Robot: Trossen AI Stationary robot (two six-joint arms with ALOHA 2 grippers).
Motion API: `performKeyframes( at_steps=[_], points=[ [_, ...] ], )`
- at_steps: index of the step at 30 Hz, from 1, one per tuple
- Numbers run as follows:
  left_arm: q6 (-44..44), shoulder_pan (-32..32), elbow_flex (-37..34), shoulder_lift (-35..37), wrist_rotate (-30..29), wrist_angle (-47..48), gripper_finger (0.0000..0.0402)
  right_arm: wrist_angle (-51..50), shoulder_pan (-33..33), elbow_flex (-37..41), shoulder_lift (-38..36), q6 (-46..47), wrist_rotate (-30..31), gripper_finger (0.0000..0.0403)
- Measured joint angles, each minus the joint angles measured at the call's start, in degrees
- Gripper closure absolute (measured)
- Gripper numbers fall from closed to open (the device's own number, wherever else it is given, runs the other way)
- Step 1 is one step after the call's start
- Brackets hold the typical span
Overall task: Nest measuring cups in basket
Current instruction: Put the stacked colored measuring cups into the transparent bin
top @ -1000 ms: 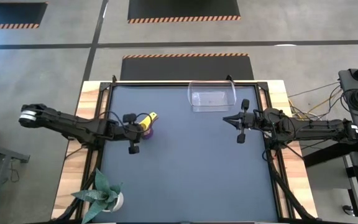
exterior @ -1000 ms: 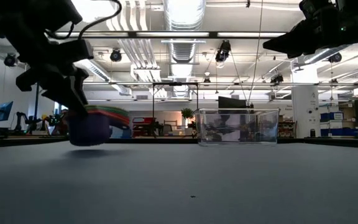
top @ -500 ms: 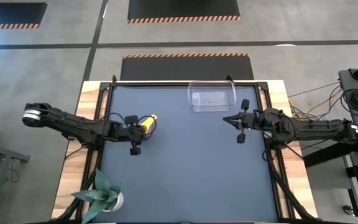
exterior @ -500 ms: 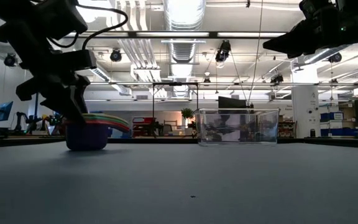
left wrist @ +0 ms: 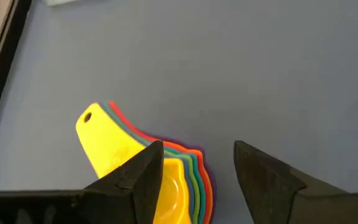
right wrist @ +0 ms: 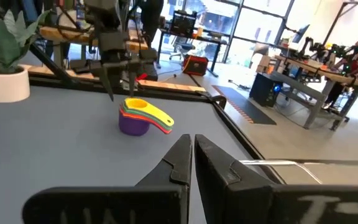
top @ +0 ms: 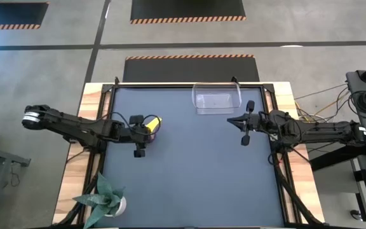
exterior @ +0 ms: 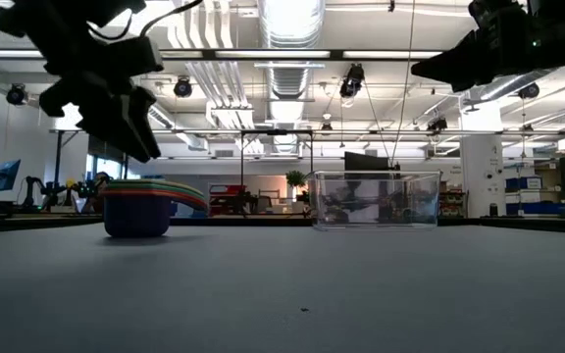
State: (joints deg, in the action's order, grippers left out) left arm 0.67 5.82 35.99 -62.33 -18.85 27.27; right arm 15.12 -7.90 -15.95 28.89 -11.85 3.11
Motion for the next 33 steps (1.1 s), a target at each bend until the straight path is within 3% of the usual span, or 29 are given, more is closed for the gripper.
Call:
performKeyframes(
  at_steps=[6, 10, 21, 33],
  points=[
    [8.7, 0.0, 5.6, -0.5, 0.4, 10.2, 0.0222, -0.1, 0.0, -4.6, 6.0, -2.6, 0.0, 0.0394],
    [11.9, 0.1, 8.6, -1.8, 4.3, 14.6, 0.0205, -1.5, 0.0, -9.0, 10.8, -4.8, -0.6, 0.0394],
    [7.1, 0.4, 10.9, -12.2, 4.9, 19.0, 0.0109, -3.9, 0.0, -16.3, 17.4, -10.2, -3.1, 0.0394],
    [6.2, 0.3, 11.2, -19.1, 0.4, 17.3, 0.0123, -5.5, 0.0, -16.6, 17.7, -11.8, -3.0, 0.0394]
  ],
)
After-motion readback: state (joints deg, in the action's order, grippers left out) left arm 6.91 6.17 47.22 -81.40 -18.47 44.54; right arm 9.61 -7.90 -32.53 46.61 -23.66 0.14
